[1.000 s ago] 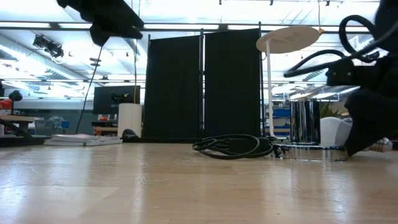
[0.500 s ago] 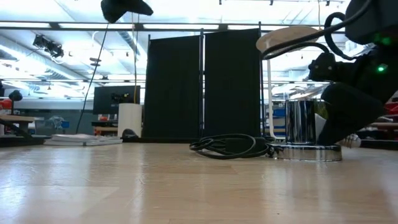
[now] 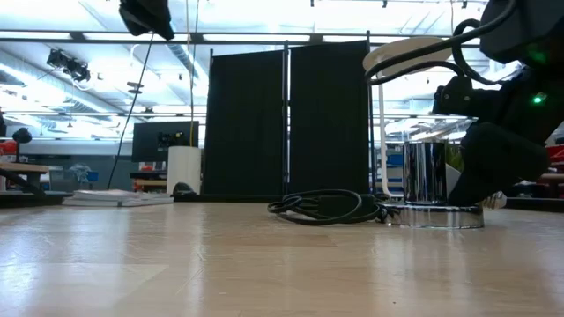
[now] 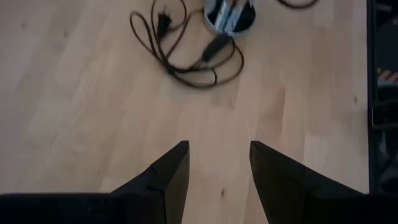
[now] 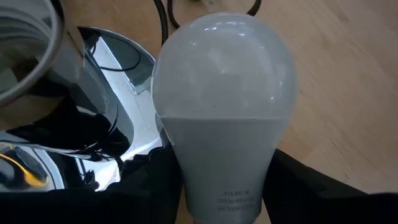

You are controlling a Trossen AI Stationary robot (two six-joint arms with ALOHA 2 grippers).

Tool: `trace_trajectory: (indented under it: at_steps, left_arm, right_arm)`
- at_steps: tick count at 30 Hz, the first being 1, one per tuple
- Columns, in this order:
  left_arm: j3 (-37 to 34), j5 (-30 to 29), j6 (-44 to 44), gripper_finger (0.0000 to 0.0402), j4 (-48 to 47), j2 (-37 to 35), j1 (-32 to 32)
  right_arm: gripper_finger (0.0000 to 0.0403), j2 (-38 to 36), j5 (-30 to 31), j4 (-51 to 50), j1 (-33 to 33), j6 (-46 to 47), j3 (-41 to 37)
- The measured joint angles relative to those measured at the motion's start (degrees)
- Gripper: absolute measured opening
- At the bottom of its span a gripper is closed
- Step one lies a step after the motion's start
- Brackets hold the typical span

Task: Screw lightbulb
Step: Insert the lightbulb into the lamp

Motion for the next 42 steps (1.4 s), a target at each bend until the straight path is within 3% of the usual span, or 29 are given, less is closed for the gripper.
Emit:
trace_trajectory:
  at_steps: [6, 18, 28, 42]
  left_arm:
    - [0.0, -1.0, 4.2, 0.0172, -4.7, -0.1, 2.4]
    - [0.0, -3.8, 12.5, 0.0176, 7.2, 4.7, 3.1]
    - [0.0, -6.2, 9.5, 0.0209, 9.9, 5.7, 2.7]
    - [0.0, -5.8, 7.9, 0.0213, 12.3, 6.1, 1.9]
  right_arm:
    - [0.0196, 0.0, 0.3, 2.2, -1.3, -1.8, 0.0]
    - [0.0196, -6.4, 1.8, 2.2, -2.9, -6.2, 0.0]
    - [0.0196, -10.3, 8.6, 6.5, -0.6, -12.5, 0.1]
    - [0.0196, -10.4, 16.1, 10.1, 2.7, -13.3, 0.1]
